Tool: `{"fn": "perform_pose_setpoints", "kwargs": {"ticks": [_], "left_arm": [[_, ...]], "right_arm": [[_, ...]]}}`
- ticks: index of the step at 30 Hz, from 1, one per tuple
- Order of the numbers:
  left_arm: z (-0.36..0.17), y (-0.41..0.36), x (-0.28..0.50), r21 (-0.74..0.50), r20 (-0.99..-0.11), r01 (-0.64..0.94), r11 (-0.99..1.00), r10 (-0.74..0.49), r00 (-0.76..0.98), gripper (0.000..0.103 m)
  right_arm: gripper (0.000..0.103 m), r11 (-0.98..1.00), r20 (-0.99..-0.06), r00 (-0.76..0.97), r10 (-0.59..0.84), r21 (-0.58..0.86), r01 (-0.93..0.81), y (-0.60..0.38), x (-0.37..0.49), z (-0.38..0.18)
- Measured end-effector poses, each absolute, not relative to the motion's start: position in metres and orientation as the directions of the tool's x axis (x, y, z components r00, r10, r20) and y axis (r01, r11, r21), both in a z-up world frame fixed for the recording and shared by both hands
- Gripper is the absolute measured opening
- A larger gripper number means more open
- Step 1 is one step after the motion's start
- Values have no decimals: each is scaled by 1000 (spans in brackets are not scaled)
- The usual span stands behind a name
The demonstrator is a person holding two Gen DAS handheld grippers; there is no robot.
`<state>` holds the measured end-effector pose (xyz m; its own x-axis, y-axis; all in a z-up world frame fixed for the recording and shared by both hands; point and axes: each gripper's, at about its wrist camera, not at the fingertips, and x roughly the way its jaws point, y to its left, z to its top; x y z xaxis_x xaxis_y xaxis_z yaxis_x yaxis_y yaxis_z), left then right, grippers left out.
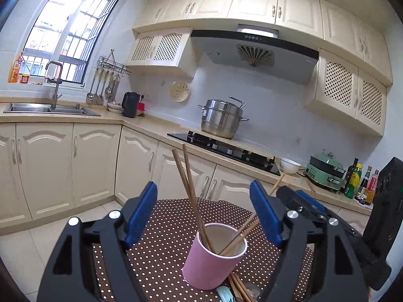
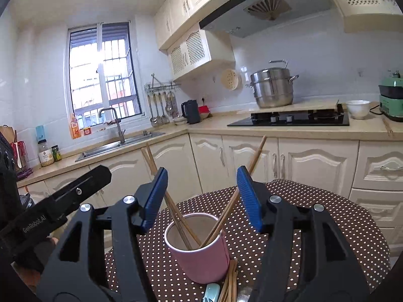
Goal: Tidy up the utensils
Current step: 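Move the open right tool back down to the utensil pile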
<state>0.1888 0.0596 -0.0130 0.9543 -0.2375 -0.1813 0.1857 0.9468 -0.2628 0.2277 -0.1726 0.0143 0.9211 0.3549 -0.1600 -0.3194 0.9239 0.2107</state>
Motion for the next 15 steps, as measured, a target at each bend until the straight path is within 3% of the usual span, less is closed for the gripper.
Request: {"fn": "perform_pose_setpoints", "kwargs": {"ticks": [9,15], "left_arm": [[-10,52,168,-235,-204,181,955,-231,951,74],[-21,49,154,-250,-283,168,954,-238,929,74]], "right_arm": [[61,922,-149,923,356,219,-320,-184,205,24],[64,933,-190,924,331,214,-290,-197,190,18]]}}
